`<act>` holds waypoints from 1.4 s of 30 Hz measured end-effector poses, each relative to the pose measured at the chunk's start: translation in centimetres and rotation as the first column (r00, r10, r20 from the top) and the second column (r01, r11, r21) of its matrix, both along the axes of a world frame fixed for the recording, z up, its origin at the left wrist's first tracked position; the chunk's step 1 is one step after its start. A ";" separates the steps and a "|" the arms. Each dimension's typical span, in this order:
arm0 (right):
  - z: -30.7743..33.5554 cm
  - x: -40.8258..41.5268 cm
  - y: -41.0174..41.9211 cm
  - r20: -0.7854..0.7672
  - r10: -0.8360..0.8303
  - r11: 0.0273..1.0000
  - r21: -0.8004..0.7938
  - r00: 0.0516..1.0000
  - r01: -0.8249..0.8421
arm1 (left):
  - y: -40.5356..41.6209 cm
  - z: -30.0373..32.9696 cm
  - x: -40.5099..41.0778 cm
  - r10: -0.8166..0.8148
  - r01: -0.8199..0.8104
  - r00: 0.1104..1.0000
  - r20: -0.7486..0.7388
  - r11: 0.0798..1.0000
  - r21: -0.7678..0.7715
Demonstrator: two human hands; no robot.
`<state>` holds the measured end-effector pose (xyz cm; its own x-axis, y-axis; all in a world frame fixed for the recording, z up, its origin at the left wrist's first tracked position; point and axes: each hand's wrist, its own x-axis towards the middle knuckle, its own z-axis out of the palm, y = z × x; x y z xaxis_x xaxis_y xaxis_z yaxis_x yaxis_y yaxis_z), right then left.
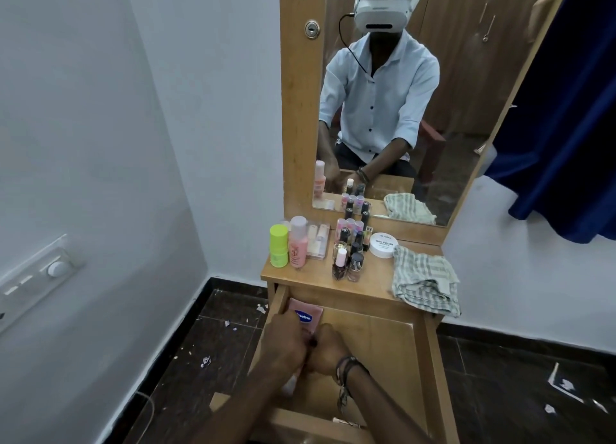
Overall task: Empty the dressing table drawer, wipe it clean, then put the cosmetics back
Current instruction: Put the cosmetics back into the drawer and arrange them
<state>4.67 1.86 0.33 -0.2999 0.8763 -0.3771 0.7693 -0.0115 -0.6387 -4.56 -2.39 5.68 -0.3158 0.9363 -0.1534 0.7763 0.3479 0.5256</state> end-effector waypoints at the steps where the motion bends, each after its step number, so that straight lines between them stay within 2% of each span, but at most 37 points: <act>1: 0.1 0.0 -0.1 -0.016 -0.016 1.000 -0.001 1.000 0.016 | 0.0 -0.2 0.1 0.000 0.001 1.000 -0.031 1.000 0.005; 7: 0.4 0.0 -0.2 -0.070 -0.086 0.996 0.005 0.994 0.087 | -0.5 -0.5 0.3 -0.020 0.024 0.989 -0.146 0.999 0.021; 15: 0.5 -0.8 -0.2 -0.074 -0.111 0.993 0.035 0.991 0.114 | -0.9 -0.9 -1.1 -0.052 0.065 0.985 -0.163 0.995 0.077; 20: 1.1 0.2 -0.4 -0.032 -0.085 0.996 0.030 0.996 0.085 | -1.1 1.6 -4.4 0.071 -0.070 0.997 0.005 0.972 0.225; 23: 1.0 1.0 -0.4 -0.051 -0.149 0.988 0.023 0.987 0.150 | 0.0 4.6 -8.3 0.165 -0.211 0.966 0.198 0.947 0.244; 26: 0.7 1.9 -0.7 -0.101 -0.197 0.979 0.029 0.975 0.201 | 2.7 7.1 -11.5 0.271 -0.390 0.886 0.378 0.875 0.288; 28: 0.9 2.4 -1.2 -0.136 -0.228 0.970 0.052 0.964 0.237 | 5.5 7.6 -12.7 0.245 -0.434 0.823 0.513 0.853 0.289; 32: 0.9 2.9 -2.3 -0.193 -0.223 0.968 0.074 0.956 0.240 | 11.6 8.0 -12.7 0.245 -0.445 0.680 0.691 0.887 0.124; 34: 0.9 2.9 -2.7 -0.207 -0.214 0.968 0.085 0.955 0.236 | 13.4 8.1 -12.0 0.267 -0.397 0.636 0.724 0.918 0.010; 36: 0.8 2.8 -3.0 -0.215 -0.210 0.967 0.102 0.954 0.235 | 14.4 8.0 -11.2 0.273 -0.323 0.673 0.687 0.945 -0.058; 38: 0.5 2.7 -3.2 -0.230 -0.216 0.965 0.099 0.949 0.244 | 15.0 7.5 -10.7 0.278 -0.301 0.723 0.632 0.951 -0.074; 42: 0.2 2.6 -3.6 -0.231 -0.222 0.963 0.098 0.947 0.250 | 15.8 6.8 -10.1 0.290 -0.314 0.758 0.584 0.947 -0.063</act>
